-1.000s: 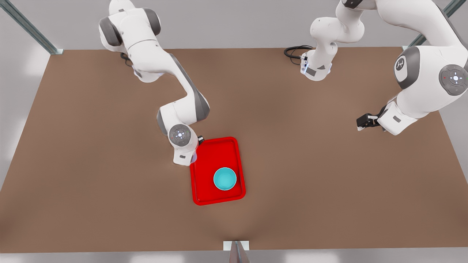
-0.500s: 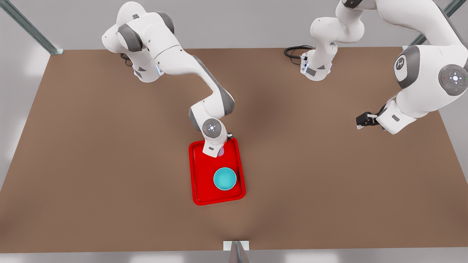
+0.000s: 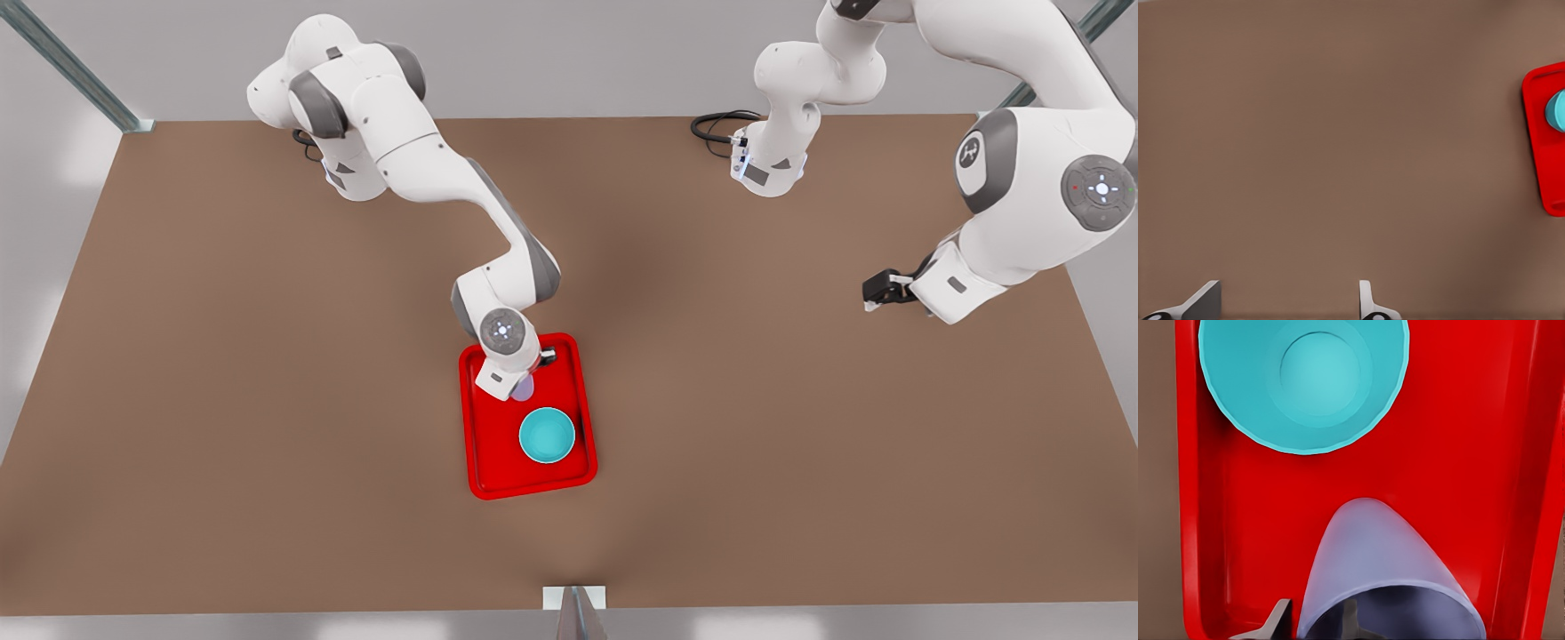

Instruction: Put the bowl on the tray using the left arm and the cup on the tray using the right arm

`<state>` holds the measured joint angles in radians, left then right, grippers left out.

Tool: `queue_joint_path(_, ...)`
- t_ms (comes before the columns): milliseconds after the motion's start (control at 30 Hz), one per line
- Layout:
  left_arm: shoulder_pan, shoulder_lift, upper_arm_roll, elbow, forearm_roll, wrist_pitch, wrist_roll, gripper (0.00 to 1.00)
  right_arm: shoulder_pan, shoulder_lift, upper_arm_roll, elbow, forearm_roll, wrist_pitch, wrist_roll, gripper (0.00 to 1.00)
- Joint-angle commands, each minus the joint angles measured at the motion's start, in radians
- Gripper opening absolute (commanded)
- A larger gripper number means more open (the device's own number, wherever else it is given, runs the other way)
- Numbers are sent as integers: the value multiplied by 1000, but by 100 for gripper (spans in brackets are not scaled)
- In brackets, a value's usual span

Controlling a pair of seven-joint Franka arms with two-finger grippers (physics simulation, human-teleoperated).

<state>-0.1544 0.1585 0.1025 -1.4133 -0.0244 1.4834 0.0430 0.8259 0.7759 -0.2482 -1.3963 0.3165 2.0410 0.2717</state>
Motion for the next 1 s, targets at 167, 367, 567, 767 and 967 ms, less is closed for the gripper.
queue_joint_path(167,3,-1,0,0,0,-3,8,100,3,-3,4,8,16,36,101,100)
queue_joint_path(367,3,-2,2,0,0,-12,8,100,15,-14,6,33,19,33,98,100)
queue_joint_path(567,3,-2,2,0,1,-12,8,100,-192,-196,-29,33,-25,-324,68,100)
queue_joint_path(767,3,-2,2,0,0,-12,8,100,-603,-556,113,-55,-432,-590,-367,100)
queue_joint_path(967,3,-2,0,0,1,-12,8,100,-631,-667,118,-121,-433,-608,-425,100)
